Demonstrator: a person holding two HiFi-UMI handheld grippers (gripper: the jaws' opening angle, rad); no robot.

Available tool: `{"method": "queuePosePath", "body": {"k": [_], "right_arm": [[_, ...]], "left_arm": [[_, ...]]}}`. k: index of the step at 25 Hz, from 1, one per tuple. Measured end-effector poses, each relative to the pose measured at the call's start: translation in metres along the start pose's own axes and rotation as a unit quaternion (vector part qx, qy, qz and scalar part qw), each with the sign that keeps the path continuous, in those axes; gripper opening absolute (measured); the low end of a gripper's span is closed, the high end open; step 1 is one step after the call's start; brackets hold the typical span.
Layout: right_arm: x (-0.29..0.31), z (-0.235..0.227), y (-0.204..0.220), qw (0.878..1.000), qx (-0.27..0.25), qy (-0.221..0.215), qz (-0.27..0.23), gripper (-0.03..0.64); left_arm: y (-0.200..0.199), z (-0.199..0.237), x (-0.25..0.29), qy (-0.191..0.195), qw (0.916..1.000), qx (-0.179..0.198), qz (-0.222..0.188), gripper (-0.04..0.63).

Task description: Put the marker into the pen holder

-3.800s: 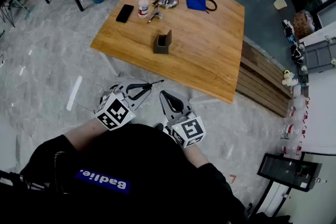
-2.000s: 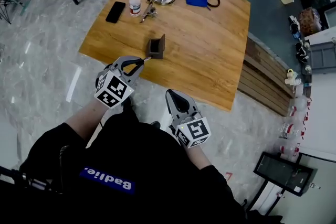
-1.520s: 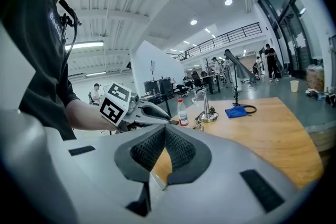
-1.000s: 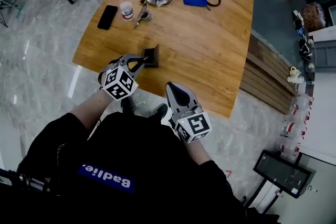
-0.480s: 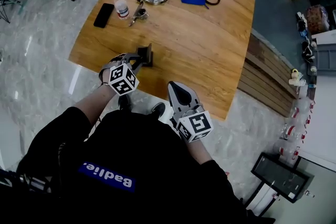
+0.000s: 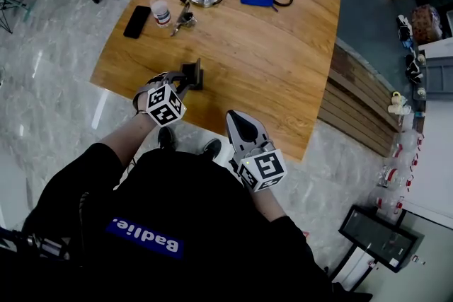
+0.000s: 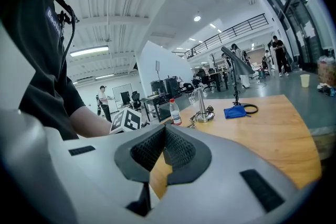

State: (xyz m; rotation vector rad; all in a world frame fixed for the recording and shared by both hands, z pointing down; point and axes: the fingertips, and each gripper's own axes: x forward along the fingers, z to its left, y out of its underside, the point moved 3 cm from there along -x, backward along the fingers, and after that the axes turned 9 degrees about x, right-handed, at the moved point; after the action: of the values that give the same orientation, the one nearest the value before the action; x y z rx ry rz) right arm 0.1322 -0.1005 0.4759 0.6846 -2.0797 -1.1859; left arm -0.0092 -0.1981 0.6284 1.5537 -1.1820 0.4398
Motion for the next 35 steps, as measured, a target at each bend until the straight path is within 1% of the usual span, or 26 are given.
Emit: {"method": "queuePosePath", "body": {"k": [4,8,12,16,19,21,25,28,30,33,35], "right_arm": [[0.000,0.003,-0.001,1.000,0.000,-0.003,0.000,0.006],[0.002,0.008,-0.002,1.000,-0.004,-0.007,-0.003,0.006],[0.006,0.016,-0.005,1.000,-0.009,-0.020,-0.006,0.006],[0.013,0.026,-0.009,0.999,-0.014,-0.032,-0.005,0.006],[0.017,0.033,-0.012,0.999,-0.019,-0.040,-0.003,0.006],[0.019,0.038,-0.014,0.999,-0.023,-0.045,-0.004,0.006],[0.025,0.046,-0.017,0.998,-0.030,-0.057,-0.003,0.006],[0.027,0.053,-0.017,0.997,-0.035,-0.067,-0.005,0.006],[0.027,0.055,-0.017,0.997,-0.038,-0.069,-0.008,0.006],[0.028,0.057,-0.016,0.997,-0.036,-0.070,-0.005,0.006],[0.028,0.057,-0.014,0.997,-0.039,-0.071,-0.004,0.006]], "left_arm": [[-0.001,-0.001,-0.003,0.004,1.0000,-0.003,-0.004,0.058],[-0.007,0.001,-0.018,-0.004,0.9997,-0.007,-0.023,0.060],[-0.017,0.004,-0.044,-0.018,0.9979,-0.021,-0.058,0.058],[-0.031,0.000,-0.079,-0.017,0.9932,-0.044,-0.107,0.058],[-0.047,-0.003,-0.107,-0.016,0.9863,-0.061,-0.153,0.058],[-0.059,-0.005,-0.125,-0.011,0.9802,-0.071,-0.184,0.058],[-0.089,-0.008,-0.157,0.022,0.9625,-0.095,-0.253,0.054],[-0.102,-0.013,-0.172,0.044,0.9489,-0.113,-0.291,0.026],[-0.104,-0.017,-0.174,0.056,0.9425,-0.129,-0.303,0.011],[-0.100,-0.025,-0.171,0.076,0.9353,-0.159,-0.307,0.009],[-0.099,-0.028,-0.170,0.083,0.9314,-0.170,-0.311,0.009]]}}
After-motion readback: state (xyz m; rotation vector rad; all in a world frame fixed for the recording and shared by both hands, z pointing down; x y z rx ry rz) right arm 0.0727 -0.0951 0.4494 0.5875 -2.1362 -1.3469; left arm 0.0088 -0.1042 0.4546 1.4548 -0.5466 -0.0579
